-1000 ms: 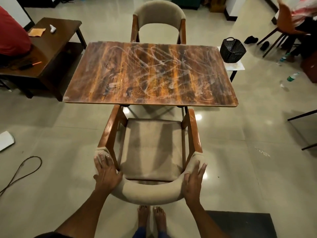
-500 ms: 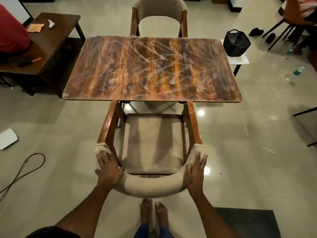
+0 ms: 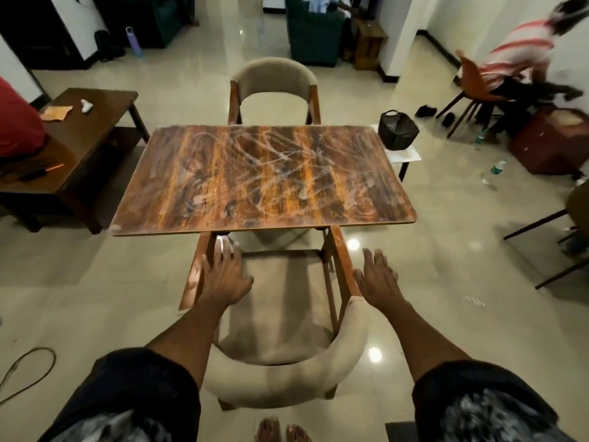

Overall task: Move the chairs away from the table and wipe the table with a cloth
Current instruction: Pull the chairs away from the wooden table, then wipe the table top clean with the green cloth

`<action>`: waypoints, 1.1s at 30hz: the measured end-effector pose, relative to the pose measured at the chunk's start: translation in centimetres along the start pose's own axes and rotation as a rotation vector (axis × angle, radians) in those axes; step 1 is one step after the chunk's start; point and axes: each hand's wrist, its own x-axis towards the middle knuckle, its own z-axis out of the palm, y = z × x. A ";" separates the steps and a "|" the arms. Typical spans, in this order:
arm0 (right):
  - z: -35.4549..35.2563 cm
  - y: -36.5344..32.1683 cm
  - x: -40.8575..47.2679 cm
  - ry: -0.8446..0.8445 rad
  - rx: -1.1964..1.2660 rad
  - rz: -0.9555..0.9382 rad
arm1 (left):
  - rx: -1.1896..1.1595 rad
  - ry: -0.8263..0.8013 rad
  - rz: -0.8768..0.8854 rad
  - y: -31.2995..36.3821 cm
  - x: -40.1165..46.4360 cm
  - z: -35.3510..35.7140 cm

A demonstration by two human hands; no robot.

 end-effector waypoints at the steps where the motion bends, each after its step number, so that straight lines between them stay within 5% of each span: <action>1: -1.7 -0.4 0.6 0.035 -0.032 -0.028 | 0.006 0.042 0.041 0.9 0.9 -1.4; 13: -12.7 5.7 -1.4 0.279 -0.131 -0.022 | -0.008 0.109 0.312 15.6 2.8 -7.6; 33: -18.6 29.6 0.8 0.161 -0.130 0.092 | 0.025 0.067 0.389 41.9 4.5 -0.7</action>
